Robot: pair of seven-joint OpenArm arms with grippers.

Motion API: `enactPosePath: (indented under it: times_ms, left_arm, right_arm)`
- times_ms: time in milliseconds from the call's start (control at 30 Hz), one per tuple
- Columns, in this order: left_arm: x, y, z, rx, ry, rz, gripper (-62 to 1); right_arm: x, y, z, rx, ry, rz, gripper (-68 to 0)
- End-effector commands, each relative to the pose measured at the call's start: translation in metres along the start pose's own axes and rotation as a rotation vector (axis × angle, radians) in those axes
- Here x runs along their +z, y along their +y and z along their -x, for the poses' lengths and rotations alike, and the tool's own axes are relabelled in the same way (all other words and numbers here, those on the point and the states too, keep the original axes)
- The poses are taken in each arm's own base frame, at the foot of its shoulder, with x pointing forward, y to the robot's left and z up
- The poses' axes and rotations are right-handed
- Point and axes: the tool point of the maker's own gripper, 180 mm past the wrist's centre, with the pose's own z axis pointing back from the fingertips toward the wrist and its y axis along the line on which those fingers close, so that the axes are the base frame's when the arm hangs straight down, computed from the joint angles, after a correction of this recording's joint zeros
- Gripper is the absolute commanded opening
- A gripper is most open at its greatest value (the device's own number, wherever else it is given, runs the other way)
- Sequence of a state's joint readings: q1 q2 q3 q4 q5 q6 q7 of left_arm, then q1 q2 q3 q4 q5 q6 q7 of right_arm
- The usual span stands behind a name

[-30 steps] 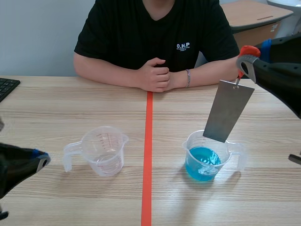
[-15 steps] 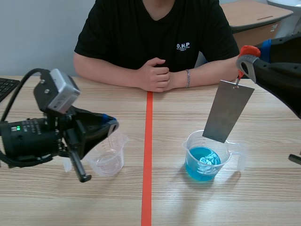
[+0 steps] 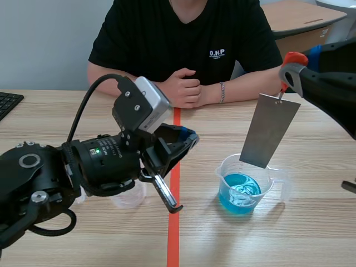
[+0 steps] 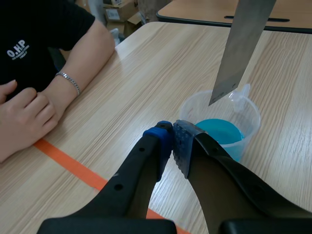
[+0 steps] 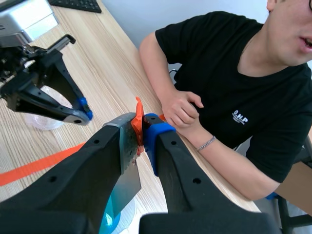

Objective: Do the redox reaction experiment.
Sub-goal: 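Point at the plate with the left hand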

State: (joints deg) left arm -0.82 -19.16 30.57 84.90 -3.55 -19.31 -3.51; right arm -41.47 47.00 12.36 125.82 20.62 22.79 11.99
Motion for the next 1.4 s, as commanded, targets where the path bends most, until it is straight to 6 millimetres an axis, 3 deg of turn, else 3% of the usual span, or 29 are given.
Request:
enactPosePath:
  times_ms: [0, 433, 700, 1367]
  left_arm:
    - [-0.004, 0.003, -0.007, -0.007, -0.027, -0.013, -56.9]
    - [-0.040, -0.019, 0.005, 0.003, -0.014, 0.018, -56.9]
    - [-0.056, -0.015, 0.003, -0.004, -0.022, 0.004, -56.9]
    - [-0.069, -0.012, 0.014, 0.001, -0.002, -0.005, -56.9]
  right_arm:
    - [-0.001, -0.005, -0.010, 0.010, -0.037, 0.014, -66.0]
    - [-0.001, -0.005, -0.009, 0.010, -0.036, 0.014, -66.0]
    - [-0.001, -0.005, -0.009, 0.010, -0.036, 0.014, -66.0]
    - [-0.001, -0.005, -0.009, 0.011, -0.036, 0.014, -66.0]
